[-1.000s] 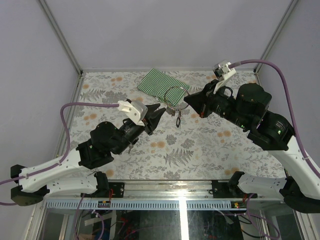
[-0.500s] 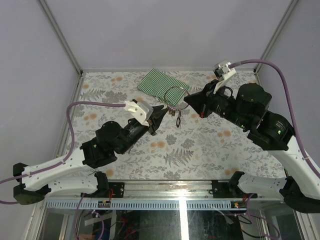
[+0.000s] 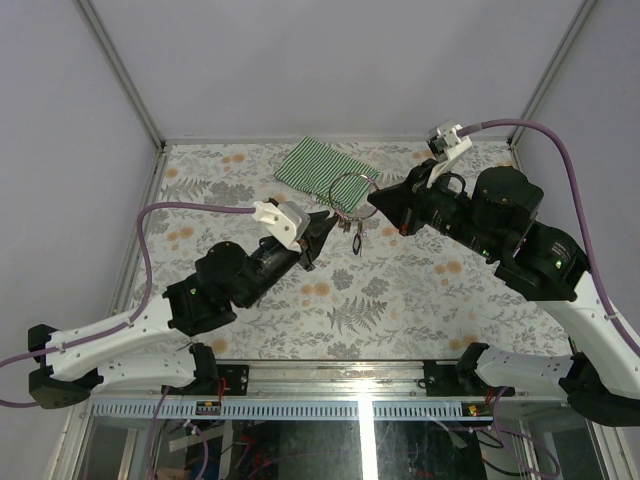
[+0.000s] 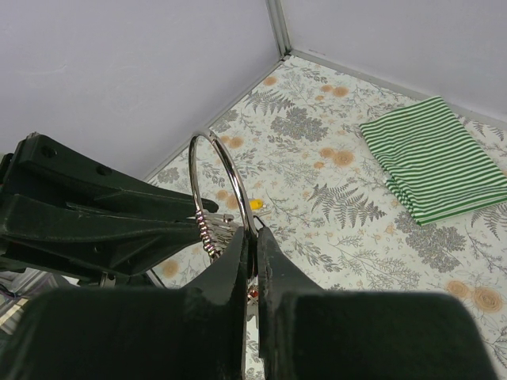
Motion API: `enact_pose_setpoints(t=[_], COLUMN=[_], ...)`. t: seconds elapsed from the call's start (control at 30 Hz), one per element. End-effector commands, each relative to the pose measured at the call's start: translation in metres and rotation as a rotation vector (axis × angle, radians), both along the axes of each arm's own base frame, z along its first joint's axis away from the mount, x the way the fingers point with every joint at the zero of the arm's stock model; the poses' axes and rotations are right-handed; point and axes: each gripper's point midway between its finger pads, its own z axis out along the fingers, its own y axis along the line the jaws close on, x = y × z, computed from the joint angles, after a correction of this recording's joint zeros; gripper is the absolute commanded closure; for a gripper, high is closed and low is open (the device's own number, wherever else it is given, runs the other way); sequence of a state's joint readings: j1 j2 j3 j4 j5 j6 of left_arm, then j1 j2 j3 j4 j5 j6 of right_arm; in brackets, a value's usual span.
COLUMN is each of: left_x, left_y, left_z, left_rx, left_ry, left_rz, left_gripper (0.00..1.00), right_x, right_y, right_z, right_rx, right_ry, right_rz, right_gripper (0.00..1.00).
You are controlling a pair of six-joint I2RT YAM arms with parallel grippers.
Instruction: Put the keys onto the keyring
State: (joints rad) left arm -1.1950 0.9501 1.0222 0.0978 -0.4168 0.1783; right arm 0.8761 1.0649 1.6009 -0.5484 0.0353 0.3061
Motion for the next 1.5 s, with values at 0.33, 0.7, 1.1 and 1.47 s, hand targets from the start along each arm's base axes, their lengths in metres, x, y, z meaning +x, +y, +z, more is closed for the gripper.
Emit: enact_pose_setpoints(t=[0.33,0.7,1.1,1.47], left_x=[0.002,0.003,0.004,0.012], left_y=[0.005,0.003,0.006,0.015], left_z=[0.026,0.03,0.03,0.021], left_rx=[-0.061,-0.055,-0.029,0.112], left_ry=[-0.049,-0.065,-0.064,-0.068], left_rz=[0.029,0.029,0.037,0.1], left_gripper=[0.81,0.9,1.0,0.99], right_x=[-0.002,-0.002,0.0,0.006], right_y=[0.001,0.002,0.001,-0.004], right_z=[0.026,0.025,0.024,0.015], right_rx=[0.075,0.076,0.066,0.028], right_ry=[-0.062,-0.061,-0.062,-0.059], right_rz=[0.015,0.02,0.006,-0.031], right_gripper=[1.0,1.0,1.0,1.0])
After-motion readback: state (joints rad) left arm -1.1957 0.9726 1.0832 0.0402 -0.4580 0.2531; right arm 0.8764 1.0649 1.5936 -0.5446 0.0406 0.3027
